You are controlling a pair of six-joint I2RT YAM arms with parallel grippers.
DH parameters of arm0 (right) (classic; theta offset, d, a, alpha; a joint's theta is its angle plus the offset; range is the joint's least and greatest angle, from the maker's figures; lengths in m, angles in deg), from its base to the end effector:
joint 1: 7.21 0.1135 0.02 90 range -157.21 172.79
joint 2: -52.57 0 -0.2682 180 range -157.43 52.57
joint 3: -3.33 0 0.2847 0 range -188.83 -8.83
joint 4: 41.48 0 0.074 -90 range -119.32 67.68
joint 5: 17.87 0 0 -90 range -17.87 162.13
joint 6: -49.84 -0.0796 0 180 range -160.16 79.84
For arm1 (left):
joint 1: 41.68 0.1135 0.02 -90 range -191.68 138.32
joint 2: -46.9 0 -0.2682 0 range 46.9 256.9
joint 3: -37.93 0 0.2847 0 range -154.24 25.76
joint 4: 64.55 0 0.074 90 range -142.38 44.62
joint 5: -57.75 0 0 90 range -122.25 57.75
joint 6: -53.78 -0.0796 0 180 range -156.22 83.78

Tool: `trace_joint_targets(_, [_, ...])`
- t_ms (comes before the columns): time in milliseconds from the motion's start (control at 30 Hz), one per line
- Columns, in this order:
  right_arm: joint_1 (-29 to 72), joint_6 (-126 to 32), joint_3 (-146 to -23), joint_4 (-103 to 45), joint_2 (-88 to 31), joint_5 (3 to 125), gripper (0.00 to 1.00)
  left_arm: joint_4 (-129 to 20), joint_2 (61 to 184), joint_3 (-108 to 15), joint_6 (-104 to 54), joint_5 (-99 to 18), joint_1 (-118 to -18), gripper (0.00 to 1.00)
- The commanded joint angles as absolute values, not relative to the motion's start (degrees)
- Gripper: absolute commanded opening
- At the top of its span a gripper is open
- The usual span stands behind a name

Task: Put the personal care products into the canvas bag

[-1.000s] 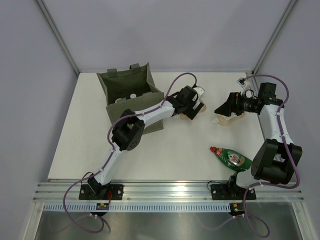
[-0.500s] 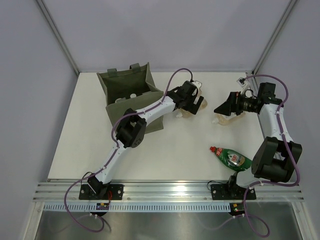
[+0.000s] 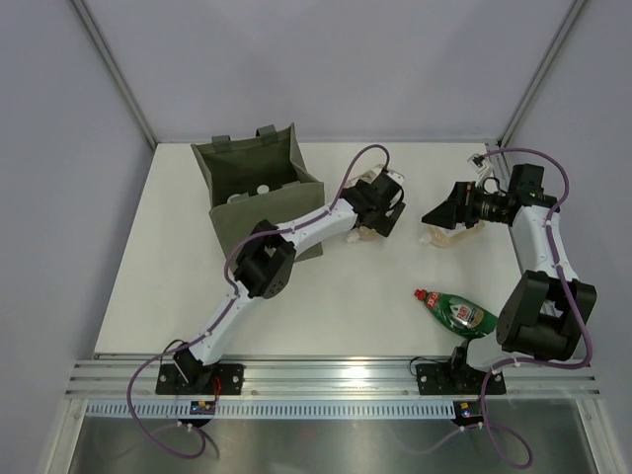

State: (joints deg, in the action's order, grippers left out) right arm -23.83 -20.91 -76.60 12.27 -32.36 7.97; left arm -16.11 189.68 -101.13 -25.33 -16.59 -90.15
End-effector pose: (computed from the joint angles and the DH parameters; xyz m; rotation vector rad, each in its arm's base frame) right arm 0.3427 -0.0275 0.2629 -0.4140 2.0800 1.0659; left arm 0.4206 -0.4425 0.1383 0.6759 2.3430 -0.1224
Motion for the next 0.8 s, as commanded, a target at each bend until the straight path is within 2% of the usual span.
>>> trace_joint_targets(0, [-24.09, -20.91, -76.16, 10.94, -30.40, 5.69, 1.00, -11.42, 189.91, -97.03, -25.94, -11.79, -90.10, 0.99])
trace_joint_targets(133, [-24.09, -20.91, -75.80, 10.94, -30.22, 5.60, 1.00, -15.20, 186.39, -93.51, -26.47, -10.72, -90.46, 0.99])
trace_joint_targets(333, [-24.09, -21.26, -75.63, 10.85, -30.22, 6.04, 0.99, -15.91, 185.42, -97.63, -26.99, -10.46, -90.46, 0.99])
trace_joint_targets(767, [-24.09, -22.84, -75.63, 10.06, -30.66, 6.83, 1.00, -19.24, 183.75, -100.01, -25.50, -25.11, -88.53, 0.99])
